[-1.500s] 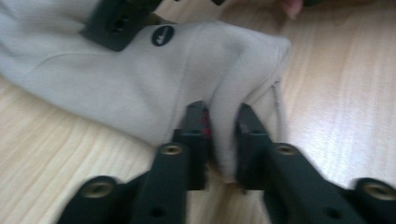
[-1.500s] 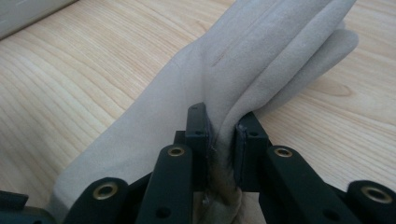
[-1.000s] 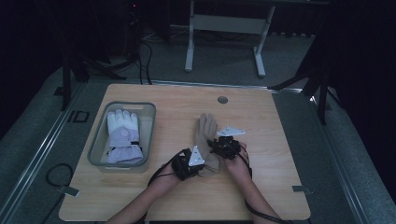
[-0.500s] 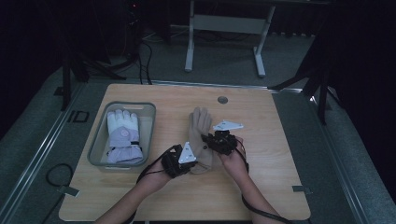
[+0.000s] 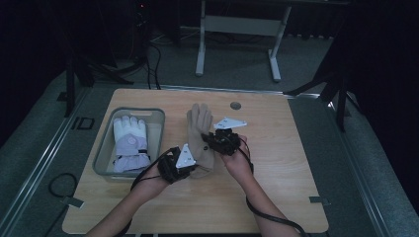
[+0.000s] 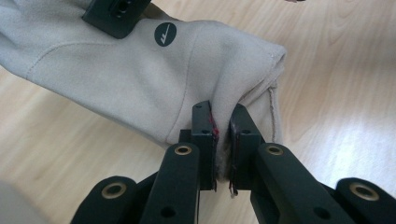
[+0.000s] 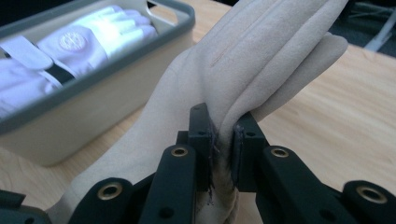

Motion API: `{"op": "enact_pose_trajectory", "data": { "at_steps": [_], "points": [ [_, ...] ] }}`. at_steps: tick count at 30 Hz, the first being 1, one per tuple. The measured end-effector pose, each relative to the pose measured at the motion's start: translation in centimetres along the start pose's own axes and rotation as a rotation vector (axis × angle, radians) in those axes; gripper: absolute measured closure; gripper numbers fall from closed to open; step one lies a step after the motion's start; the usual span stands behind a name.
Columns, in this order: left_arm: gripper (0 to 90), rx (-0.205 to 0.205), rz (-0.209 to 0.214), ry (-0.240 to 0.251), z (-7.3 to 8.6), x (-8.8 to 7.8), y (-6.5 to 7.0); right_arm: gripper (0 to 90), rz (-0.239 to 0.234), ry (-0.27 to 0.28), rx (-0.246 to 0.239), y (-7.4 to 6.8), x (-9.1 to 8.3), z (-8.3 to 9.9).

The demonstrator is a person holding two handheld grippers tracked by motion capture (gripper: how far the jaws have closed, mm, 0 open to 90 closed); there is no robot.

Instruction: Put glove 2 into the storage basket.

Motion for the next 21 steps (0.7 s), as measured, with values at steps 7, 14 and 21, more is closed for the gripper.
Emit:
{"op": "enact_pose_trajectory", "data": {
  "at_steps": [7,14,21],
  "points": [
    [83.9,-0.01,-0.037,-0.004,0.5,-1.6,-1.5,80.7,-0.027,0.01,-0.039,-1.4,1.6,-2.7],
    [83.9,-0.007,-0.066,-0.026,1.5,-3.0,-2.9,80.7,-0.042,0.015,-0.063,-2.8,3.2,-4.3],
    [83.9,-0.019,-0.099,-0.043,2.8,-4.4,-4.3,80.7,-0.074,0.015,-0.083,-4.2,5.1,-5.8]
  ]
}}
Point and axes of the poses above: each handheld gripper's, and its own axes: x roughly forward along the jaws, z roughly out of its underside, y roughly to its right, the point moved 5 cm from there along x, roughly forward along the jaws, and after that the axes turned 8 degrees about -z, right-handed, at the moved point
